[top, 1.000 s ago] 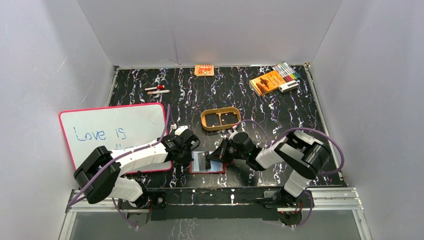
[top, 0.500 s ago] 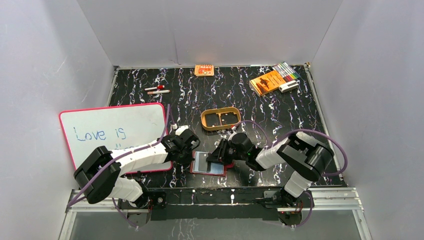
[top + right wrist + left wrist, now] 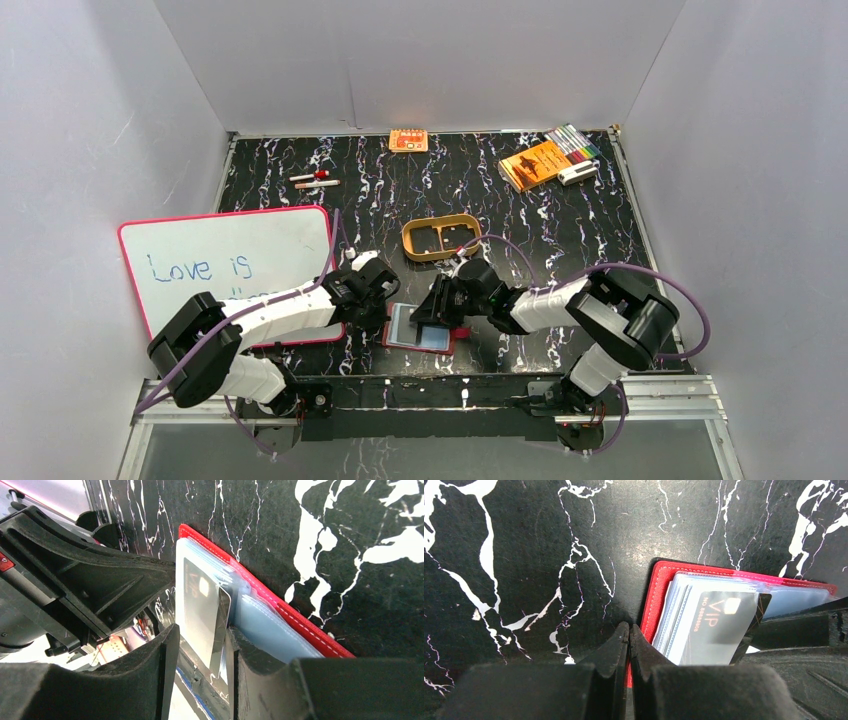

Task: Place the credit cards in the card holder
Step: Insert the credit card into the card holder.

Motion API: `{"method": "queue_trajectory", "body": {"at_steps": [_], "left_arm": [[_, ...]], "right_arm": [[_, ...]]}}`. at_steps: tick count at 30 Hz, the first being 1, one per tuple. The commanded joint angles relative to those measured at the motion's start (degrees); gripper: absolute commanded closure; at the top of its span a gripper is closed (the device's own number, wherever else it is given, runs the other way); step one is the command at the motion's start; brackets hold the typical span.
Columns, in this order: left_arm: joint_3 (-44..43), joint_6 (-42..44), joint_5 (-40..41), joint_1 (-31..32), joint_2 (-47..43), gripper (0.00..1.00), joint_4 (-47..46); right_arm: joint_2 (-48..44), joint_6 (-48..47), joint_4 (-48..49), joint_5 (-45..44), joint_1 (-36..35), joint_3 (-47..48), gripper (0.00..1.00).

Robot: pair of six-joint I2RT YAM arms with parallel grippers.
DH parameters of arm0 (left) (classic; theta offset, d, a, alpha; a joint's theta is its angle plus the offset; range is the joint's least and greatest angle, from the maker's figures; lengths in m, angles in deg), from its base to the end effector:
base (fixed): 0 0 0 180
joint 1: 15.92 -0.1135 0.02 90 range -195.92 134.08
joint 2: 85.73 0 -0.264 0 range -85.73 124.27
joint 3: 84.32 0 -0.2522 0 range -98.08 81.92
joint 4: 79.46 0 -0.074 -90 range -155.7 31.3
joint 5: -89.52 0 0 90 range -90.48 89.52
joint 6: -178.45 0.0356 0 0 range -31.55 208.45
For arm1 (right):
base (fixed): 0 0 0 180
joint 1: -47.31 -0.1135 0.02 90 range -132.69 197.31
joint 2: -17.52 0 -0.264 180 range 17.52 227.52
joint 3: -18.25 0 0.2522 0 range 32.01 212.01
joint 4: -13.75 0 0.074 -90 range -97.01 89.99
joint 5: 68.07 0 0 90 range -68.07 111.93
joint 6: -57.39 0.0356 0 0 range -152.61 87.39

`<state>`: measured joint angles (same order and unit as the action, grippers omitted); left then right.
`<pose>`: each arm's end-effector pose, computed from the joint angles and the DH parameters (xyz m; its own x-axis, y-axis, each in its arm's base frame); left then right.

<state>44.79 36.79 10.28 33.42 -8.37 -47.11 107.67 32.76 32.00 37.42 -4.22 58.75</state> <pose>0.1643 -0.1811 0.1655 -0.8809 -0.1570 -0.4464 -0.0140 0.9516 -0.3070 0.1645 0.2223 0.1289 -0.9498 0.2127 -0.2292 -0.0789 0.5463 0.8339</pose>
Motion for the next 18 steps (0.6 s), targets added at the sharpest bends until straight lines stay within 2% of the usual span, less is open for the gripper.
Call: {"method": "queue_trajectory", "body": {"at_steps": [1, 12, 18], "left_arm": [[1.94, -0.46, -2.56, 0.14, -1.49, 1.00, -1.39], [3.63, -0.74, -4.19, 0.14, -3.96, 1.00, -4.09], [3.90, -1.07, -3.19, 0.15, -5.98, 1.00, -3.96]], "right_arm": [[1.55, -0.40, 0.73, 1.86, -0.59, 2.47, 0.54], [5.18, 1.40, 2.51, 1.85, -1.88, 5.87, 0.54], [1.78, -2.27, -5.45, -1.07, -2.16, 8.27, 0.54]]}}
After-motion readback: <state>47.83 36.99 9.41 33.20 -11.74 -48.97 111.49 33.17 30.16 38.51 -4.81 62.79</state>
